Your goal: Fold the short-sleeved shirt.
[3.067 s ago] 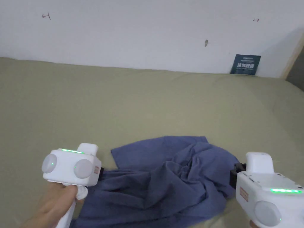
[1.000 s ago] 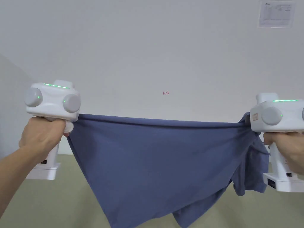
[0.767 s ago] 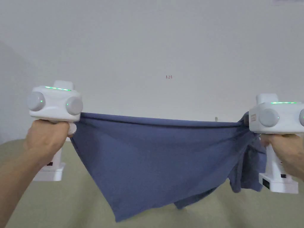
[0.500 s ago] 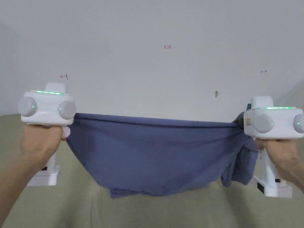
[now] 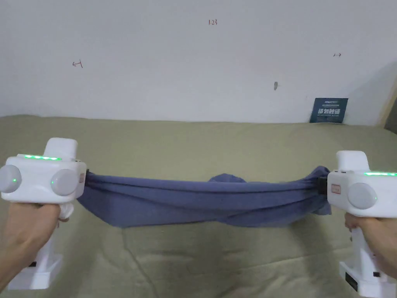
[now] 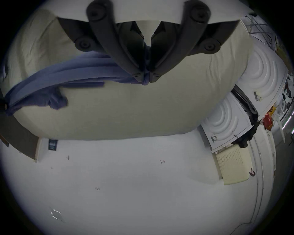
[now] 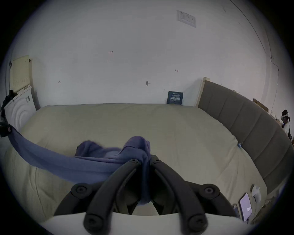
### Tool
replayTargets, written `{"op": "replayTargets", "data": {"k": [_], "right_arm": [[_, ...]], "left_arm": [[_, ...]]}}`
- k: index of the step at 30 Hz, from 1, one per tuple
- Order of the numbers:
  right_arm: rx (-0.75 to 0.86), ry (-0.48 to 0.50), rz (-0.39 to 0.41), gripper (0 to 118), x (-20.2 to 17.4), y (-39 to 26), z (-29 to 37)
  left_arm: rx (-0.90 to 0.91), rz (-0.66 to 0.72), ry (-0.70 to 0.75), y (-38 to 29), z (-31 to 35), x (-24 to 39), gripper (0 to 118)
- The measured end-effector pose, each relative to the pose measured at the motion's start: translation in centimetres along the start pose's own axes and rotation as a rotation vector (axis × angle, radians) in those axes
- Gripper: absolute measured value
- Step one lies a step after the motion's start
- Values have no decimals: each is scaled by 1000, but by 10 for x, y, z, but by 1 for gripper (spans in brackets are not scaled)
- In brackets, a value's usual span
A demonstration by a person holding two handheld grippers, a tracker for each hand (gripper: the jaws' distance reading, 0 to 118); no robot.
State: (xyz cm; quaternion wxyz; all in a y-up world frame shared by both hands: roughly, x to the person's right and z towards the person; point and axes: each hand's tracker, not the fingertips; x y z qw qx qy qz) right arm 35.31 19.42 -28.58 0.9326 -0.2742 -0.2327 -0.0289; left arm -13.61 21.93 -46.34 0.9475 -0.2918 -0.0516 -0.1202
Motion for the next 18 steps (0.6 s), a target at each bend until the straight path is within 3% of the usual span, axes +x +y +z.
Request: {"op": "replayTargets", "data": {"k": [10, 18], "right_arm": [[-134, 36, -22, 8, 31, -128, 105], [-254, 38, -30, 8, 33, -186, 105]], "left_arm": [[-123, 27, -123, -136, 96, -26, 6], [-265, 50, -164, -201, 92, -24, 6]]}}
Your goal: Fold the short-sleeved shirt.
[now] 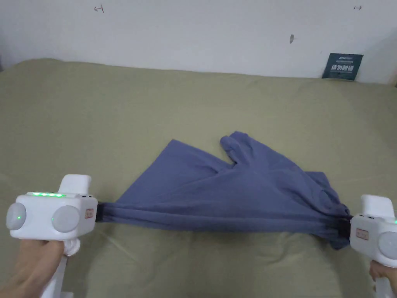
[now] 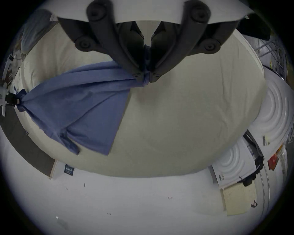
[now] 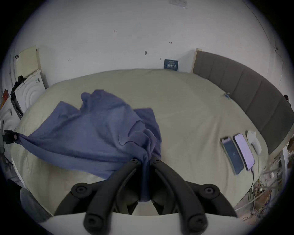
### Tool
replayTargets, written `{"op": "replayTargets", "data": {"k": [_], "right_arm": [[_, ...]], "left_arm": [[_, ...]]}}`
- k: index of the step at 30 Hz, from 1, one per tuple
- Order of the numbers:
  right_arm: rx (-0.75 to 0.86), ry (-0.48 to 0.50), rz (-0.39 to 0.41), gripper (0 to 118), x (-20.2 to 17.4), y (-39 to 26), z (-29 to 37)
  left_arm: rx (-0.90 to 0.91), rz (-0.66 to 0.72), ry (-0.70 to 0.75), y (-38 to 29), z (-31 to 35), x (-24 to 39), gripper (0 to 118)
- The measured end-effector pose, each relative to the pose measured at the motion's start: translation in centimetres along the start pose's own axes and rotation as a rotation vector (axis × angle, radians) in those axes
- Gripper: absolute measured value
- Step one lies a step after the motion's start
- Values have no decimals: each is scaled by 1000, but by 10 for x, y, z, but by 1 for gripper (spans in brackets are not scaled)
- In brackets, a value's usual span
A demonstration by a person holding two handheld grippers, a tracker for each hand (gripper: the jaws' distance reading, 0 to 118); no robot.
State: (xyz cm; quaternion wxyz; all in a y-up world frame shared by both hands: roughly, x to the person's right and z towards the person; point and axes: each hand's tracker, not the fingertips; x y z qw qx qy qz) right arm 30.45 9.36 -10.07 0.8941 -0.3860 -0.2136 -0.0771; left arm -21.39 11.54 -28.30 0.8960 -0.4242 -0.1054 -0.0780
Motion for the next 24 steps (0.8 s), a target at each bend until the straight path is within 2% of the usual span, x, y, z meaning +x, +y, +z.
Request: {"op": "replayTargets", "data": {"k": [6, 9, 10, 11, 12, 13, 15, 16, 17, 18, 19, 20, 21, 22, 24], "right_arm": [[-38, -5, 14, 9, 1, -8, -11], [-22, -6, 24, 24, -3, -6, -3], [-6, -26, 41, 44, -4, -7, 2], [4, -33, 41, 104, -6, -6, 7], [38, -41, 27, 116, -8, -7, 21], [104, -14, 35, 108, -17, -5, 35], [99, -23, 26, 112, -31, 0, 51], [113, 15, 30, 113, -42, 0, 60], [118, 53, 41, 108, -54, -1, 69], [118, 63, 54, 94, -61, -2, 50], [141, 106, 69, 60, -74, -7, 53], [182, 96, 68, 0, -86, -11, 55], [171, 88, 79, 0, -97, -14, 52], [162, 91, 75, 0, -105, -14, 51], [96, 178, 73, 0, -120, -14, 50]], "left_arm": [[-35, 18, -6, -5, -12, -1, 6], [-31, 27, -41, -3, -11, -7, 11], [-23, 27, -57, -3, -7, -9, 19], [-18, 25, -55, -3, -5, -9, 63], [-10, 24, -58, -3, -3, -11, 104], [42, 23, -55, -5, 1, -10, 118], [93, 0, -17, -1, 13, -7, 112], [90, 7, -30, 1, 17, -7, 111], [96, 16, -38, -9, 16, -6, 106], [101, 26, -48, -11, 19, -6, 94], [100, 38, -44, -13, 21, -7, 70], [96, 38, -48, -14, 22, -9, 10], [86, 44, -36, -16, 21, -12, 0], [81, 56, -28, -20, 18, -15, 0], [20, 103, -44, -23, 13, -24, 0]]}}
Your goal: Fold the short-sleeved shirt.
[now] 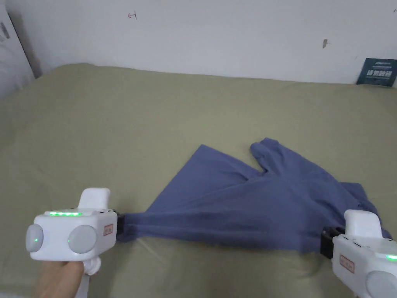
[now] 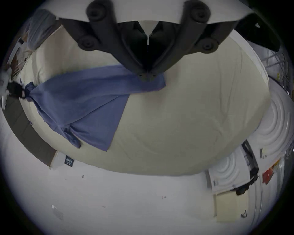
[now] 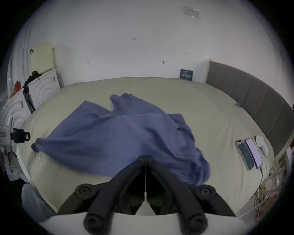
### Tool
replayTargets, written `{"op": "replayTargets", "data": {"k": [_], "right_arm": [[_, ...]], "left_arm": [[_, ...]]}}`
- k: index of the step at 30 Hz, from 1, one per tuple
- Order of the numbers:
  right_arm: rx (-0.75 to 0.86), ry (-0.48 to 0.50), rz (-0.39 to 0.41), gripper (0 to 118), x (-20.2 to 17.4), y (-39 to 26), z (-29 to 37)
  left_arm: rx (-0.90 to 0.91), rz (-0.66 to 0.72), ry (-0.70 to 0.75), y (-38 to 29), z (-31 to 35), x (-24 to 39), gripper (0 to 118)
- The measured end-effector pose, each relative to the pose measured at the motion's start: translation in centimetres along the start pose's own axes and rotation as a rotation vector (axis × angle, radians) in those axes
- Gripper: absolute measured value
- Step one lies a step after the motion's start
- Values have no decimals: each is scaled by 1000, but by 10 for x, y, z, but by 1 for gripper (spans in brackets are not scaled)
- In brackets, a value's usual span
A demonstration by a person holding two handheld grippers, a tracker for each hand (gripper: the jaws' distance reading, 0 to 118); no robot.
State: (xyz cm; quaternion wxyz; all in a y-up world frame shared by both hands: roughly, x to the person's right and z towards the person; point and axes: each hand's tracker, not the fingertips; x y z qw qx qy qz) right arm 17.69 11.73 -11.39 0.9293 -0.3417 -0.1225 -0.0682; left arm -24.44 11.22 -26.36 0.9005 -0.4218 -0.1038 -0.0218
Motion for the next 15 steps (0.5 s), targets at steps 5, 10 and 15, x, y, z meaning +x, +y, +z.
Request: {"op": "replayTargets", "data": {"k": [5, 10, 15], "right_arm": [[24, 15, 16, 0, -14, -11, -4], [8, 19, 37, 0, -21, -9, -17], [-2, 30, 37, 0, -24, -6, -24]], "left_arm": [[-9, 6, 4, 15, -12, -26, 0], [-67, 9, -55, 36, -43, -34, 118], [-136, -28, 22, 27, -67, -14, 105]]}}
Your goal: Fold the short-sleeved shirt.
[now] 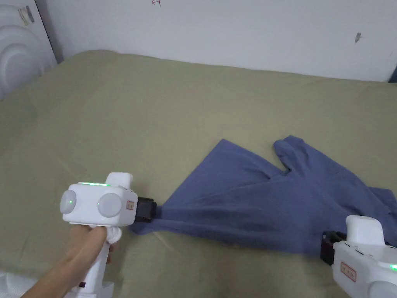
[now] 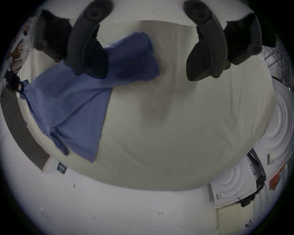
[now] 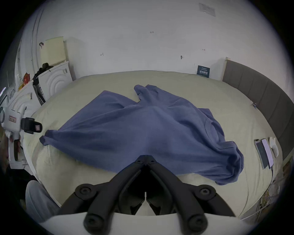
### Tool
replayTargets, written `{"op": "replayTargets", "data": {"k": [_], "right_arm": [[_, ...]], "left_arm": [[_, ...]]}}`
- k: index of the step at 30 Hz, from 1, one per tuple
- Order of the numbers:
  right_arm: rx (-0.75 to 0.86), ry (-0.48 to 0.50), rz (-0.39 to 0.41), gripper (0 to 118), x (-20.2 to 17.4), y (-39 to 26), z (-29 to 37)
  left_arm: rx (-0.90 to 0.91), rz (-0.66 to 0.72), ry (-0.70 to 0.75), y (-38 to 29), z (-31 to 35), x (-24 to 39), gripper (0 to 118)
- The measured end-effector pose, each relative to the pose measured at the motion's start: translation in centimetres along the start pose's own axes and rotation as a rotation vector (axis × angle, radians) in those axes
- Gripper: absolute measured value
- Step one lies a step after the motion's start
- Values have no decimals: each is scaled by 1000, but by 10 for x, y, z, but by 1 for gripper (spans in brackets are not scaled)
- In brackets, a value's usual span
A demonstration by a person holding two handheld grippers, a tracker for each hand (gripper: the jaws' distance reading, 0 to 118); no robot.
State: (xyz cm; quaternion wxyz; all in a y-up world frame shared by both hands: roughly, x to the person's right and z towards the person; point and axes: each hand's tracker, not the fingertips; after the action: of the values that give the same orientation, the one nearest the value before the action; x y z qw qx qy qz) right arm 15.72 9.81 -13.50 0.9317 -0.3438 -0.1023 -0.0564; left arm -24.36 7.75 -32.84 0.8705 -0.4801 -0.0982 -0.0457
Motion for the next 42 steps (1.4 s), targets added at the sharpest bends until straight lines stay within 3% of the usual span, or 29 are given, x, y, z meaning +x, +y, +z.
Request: {"op": "replayTargets", "data": {"k": [1, 3, 4, 5, 6, 7, 17, 20, 24, 25, 26, 27, 29, 31, 32, 34, 36, 37, 38, 42], "right_arm": [[-10, 5, 3, 0, 0, 1, -2], [-12, 4, 9, 0, 0, 3, -6], [-13, 3, 15, 0, 1, 5, -9], [-12, 1, 16, 0, 4, 9, -12], [-12, 0, 15, 0, 7, 13, -16], [-14, 1, 9, 0, 12, 19, -22], [-55, -110, 24, 0, 79, 134, -120], [-103, -115, -4, 0, 103, 165, -161], [-125, -134, 23, 1, 120, 185, -208], [-151, -113, 28, 17, 124, 189, -220], [-167, -98, 18, 74, 126, 190, -230], [-192, -88, 21, 116, 124, 190, -235], [-325, -81, 22, 110, 126, 186, -259], [-313, -121, 99, 97, 116, 186, -254], [-299, -87, 99, 95, 114, 185, -250], [-295, -107, 84, 95, 111, 197, -238], [-285, -65, 106, 73, 110, 184, -244], [-274, -35, 116, 49, 105, 186, -237], [-256, -63, 141, 2, 99, 188, -231], [-210, -72, 207, 1, 90, 189, -207]], "left_arm": [[-37, -1, -3, -3, -4, 4, 103], [-35, -37, -21, -15, -2, 12, 75], [5, -71, 21, -20, 2, 18, 72], [6, -83, -16, -18, 5, 18, 55], [3, -76, -41, -13, 3, 14, 23], [15, -58, -55, -13, 5, 16, 5], [33, -33, -74, -16, -5, 5, 5], [36, -30, -80, -17, 3, 11, 5], [35, -9, -93, -16, 5, 13, 5], [34, -2, -97, -16, 5, 13, 5], [33, 6, -100, -14, 4, 12, 5], [33, 13, -103, -14, 5, 12, 5], [30, 16, -106, -14, 5, 14, 5], [26, 17, -107, -11, 4, 14, 5], [25, 13, -106, -11, 4, 15, 5], [20, 4, -103, -9, 3, 16, 5], [19, 4, -99, -10, 3, 18, 5], [18, 3, -97, -10, 3, 20, 5], [17, 7, -97, -9, 2, 17, 5], [7, 21, -105, -5, 3, 15, 5]]}}
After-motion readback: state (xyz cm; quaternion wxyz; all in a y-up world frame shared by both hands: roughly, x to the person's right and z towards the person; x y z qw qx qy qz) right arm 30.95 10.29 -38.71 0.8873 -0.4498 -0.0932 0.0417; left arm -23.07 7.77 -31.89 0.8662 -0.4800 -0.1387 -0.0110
